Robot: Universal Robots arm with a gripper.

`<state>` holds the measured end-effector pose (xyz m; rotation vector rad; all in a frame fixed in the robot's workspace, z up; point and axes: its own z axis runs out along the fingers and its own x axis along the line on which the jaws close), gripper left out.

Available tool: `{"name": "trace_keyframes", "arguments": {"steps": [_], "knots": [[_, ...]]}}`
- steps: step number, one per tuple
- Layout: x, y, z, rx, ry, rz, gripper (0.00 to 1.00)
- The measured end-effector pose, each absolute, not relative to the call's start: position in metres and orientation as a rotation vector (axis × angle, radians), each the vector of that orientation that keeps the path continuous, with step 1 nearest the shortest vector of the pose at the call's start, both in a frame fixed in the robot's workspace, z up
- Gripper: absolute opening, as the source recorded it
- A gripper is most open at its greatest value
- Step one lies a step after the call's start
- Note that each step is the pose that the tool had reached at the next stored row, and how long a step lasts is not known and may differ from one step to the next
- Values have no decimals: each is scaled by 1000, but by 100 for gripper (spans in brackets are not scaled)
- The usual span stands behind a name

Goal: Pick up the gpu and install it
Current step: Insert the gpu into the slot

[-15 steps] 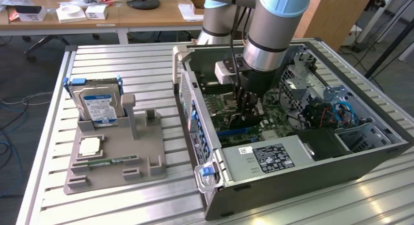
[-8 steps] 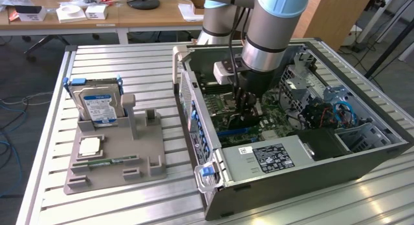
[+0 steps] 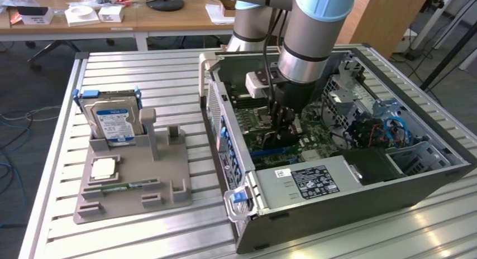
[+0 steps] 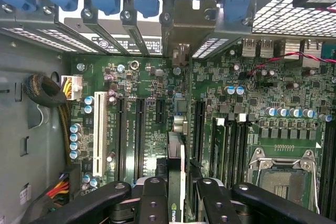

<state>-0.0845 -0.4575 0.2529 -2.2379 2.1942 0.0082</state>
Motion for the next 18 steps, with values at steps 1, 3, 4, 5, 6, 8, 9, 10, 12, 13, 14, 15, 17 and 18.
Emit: {"name": "trace_keyframes", "arguments": {"steps": [1, 3, 4, 5, 6, 8, 9, 10, 12, 13, 14, 15, 17, 18], "knots": [[-85, -457, 253, -2238, 2193, 7, 26], [-85, -457, 253, -2238, 2192, 6, 26], [-85, -457, 253, -2238, 2192, 6, 26], [-85, -457, 253, -2238, 2192, 6, 26], [-85, -457, 253, -2239, 2191, 6, 26], [-85, -457, 253, -2239, 2190, 5, 26], [-85, -457, 253, -2239, 2189, 5, 26], [-85, -457, 253, -2239, 2189, 5, 26], [-85, -457, 253, -2240, 2189, 5, 26], [-85, -457, 253, -2240, 2189, 5, 26], [-85, -457, 253, -2240, 2189, 5, 26], [-86, -457, 253, -2239, 2189, 5, 26], [-86, -457, 253, -2240, 2189, 5, 26], [-86, -457, 252, -2240, 2189, 4, 26]]}}
